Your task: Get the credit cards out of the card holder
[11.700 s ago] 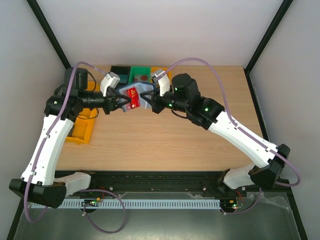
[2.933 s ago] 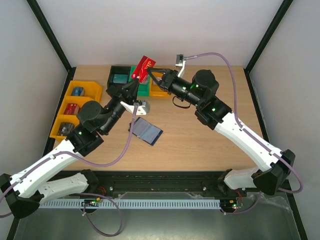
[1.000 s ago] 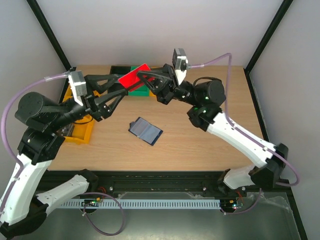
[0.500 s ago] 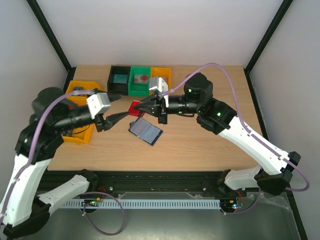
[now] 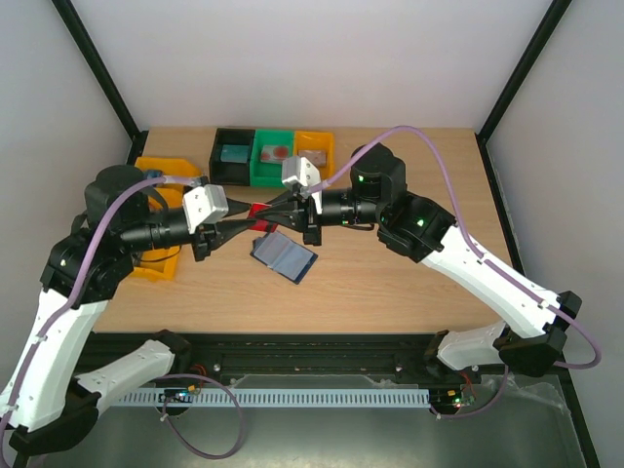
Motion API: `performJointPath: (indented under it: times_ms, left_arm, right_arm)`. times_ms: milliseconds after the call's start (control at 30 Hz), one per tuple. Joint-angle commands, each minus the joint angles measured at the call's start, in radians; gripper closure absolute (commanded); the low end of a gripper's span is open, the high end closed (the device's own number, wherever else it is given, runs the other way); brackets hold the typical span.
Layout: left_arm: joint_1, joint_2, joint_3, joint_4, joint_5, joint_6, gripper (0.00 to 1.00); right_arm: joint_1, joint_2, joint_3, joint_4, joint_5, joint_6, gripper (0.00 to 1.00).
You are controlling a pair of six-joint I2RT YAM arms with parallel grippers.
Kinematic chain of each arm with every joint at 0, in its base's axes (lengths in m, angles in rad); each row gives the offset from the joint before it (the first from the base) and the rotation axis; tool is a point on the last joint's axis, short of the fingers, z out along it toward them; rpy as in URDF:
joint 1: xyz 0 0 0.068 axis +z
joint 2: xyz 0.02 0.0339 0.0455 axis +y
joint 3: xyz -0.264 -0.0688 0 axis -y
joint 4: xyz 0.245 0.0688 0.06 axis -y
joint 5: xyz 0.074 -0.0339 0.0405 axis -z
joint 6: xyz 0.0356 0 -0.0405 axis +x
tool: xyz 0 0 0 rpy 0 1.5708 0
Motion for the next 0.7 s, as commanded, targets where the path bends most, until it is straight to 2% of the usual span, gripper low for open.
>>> performJointPath:
  times_ms: [0, 133, 300, 400, 467, 500, 533, 567, 600, 667]
  left_arm:
    - [0.001, 0.001, -0.012, -0.033, 0.031, 0.016, 0.71]
    - [0.000, 0.008, -0.006, -0.047, 0.038, 0.028, 0.70]
    - [-0.003, 0.018, 0.005, -0.045, 0.044, 0.021, 0.97]
    - [-0.003, 0.018, 0.017, -0.037, 0.039, 0.010, 0.98]
    - [0.005, 0.018, 0.024, 0.011, -0.013, -0.066, 0.98]
    - [0.012, 0.023, 0.031, 0.033, -0.061, -0.090, 0.98]
    - [0.018, 0.036, 0.043, 0.039, -0.137, -0.101, 0.98]
    - [0.022, 0.062, 0.066, 0.028, -0.238, -0.099, 0.98]
    - [0.024, 0.102, 0.104, -0.008, -0.356, -0.084, 0.98]
    - [0.025, 0.235, 0.217, -0.137, -0.697, -0.030, 0.98]
  right_arm:
    - [0.010, -0.027, 0.027, 0.052, -0.016, 0.001, 0.98]
    - [0.010, -0.027, 0.029, 0.052, -0.015, -0.002, 0.98]
    - [0.010, -0.026, 0.030, 0.047, -0.013, 0.000, 0.98]
    - [0.011, -0.030, 0.031, 0.042, 0.007, -0.004, 0.98]
    - [0.010, -0.035, 0.031, 0.037, 0.075, 0.008, 0.98]
    - [0.010, -0.036, 0.030, 0.040, 0.145, 0.028, 0.82]
    - [0.010, -0.035, 0.024, 0.045, 0.245, 0.049, 0.33]
    - [0.009, -0.032, 0.015, 0.052, 0.350, 0.073, 0.05]
    - [0.007, -0.029, 0.005, 0.060, 0.470, 0.098, 0.01]
    - [-0.009, -0.019, -0.007, 0.069, 0.718, 0.164, 0.01]
